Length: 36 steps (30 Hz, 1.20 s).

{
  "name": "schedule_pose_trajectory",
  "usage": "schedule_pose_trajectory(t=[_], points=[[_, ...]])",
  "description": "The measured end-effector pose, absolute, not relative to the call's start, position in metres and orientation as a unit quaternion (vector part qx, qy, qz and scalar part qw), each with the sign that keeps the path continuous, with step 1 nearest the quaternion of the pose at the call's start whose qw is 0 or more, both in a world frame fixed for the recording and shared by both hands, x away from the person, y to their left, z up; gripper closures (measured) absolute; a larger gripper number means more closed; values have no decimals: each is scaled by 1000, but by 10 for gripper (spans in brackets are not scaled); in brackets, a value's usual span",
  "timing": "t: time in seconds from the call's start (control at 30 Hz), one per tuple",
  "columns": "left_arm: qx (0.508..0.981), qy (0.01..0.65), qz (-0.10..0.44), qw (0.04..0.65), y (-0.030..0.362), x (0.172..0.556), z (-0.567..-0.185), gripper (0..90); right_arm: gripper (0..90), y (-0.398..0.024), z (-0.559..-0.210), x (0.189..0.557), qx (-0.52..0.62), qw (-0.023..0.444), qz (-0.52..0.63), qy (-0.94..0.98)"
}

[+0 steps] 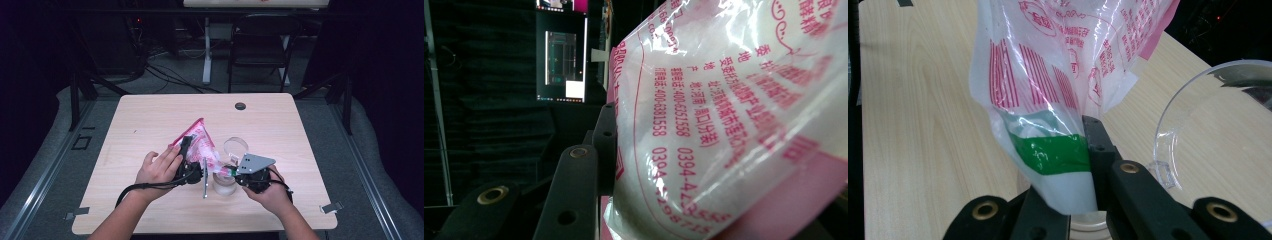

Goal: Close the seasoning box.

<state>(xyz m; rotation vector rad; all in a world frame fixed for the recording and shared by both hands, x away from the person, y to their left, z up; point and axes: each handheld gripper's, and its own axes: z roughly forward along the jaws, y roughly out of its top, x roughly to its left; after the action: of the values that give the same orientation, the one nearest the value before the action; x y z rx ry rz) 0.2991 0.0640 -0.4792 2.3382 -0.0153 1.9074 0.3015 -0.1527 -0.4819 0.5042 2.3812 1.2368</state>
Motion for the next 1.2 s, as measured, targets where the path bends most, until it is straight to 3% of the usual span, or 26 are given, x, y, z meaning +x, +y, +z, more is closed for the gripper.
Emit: schedule_pose_trajectory(t=[1.2], points=[[772, -5, 633, 62, 61, 299, -477, 653, 900, -153, -483, 302, 183, 204, 442, 854]])
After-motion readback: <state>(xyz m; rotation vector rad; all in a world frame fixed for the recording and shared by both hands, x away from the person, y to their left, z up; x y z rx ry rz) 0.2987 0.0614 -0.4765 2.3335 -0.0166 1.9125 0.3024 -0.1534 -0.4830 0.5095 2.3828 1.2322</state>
